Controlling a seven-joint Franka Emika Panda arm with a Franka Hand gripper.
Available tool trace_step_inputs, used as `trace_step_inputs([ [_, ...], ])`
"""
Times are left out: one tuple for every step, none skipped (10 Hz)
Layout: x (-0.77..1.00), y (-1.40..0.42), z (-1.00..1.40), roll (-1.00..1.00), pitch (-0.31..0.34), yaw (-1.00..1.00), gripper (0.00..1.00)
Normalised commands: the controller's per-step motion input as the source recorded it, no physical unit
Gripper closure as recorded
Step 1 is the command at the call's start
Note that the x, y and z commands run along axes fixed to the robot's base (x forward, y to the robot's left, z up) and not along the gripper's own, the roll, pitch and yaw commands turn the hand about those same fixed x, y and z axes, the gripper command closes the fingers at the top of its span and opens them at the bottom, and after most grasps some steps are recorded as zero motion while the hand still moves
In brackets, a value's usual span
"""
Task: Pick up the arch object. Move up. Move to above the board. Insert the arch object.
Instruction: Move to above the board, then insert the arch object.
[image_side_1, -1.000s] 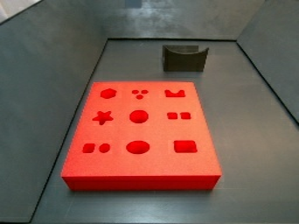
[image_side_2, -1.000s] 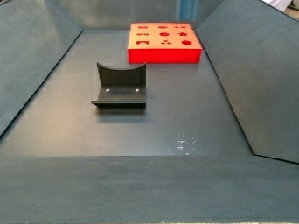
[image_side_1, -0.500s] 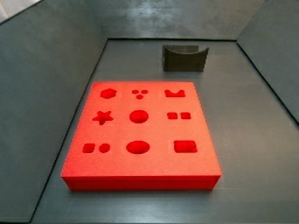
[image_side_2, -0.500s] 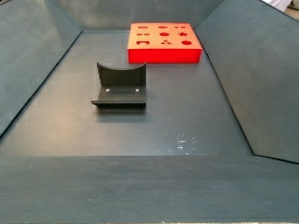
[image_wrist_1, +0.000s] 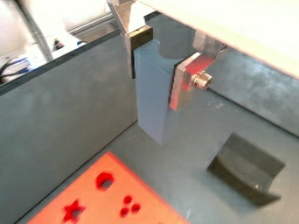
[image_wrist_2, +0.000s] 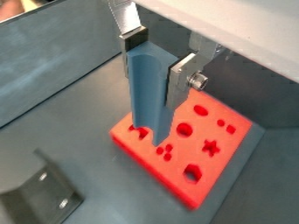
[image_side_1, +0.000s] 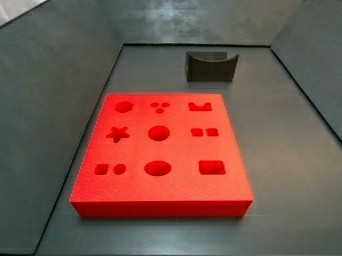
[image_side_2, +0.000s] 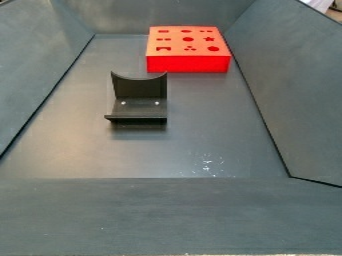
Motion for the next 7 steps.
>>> trace_step_inputs([
  [0.21,-1.00,0.11,0.00,0.137,0.01,1.00],
  [0.22,-0.93,0.11,0.01,0.139,0.01,1.00],
  [0.17,-0.57,0.07,0.03,0.134,0.01,1.00],
  [0.14,-0.32,0.05,0.04,0.131,0.01,1.00],
  [0.11,-0.19,0.04,0.05,0.115,0.01,1.00],
  [0.22,0.31,-0.58,0.01,0.000,0.29,1.00],
  [0.05,0.36,-0.53,0.08,-0.016,0.37,1.00],
])
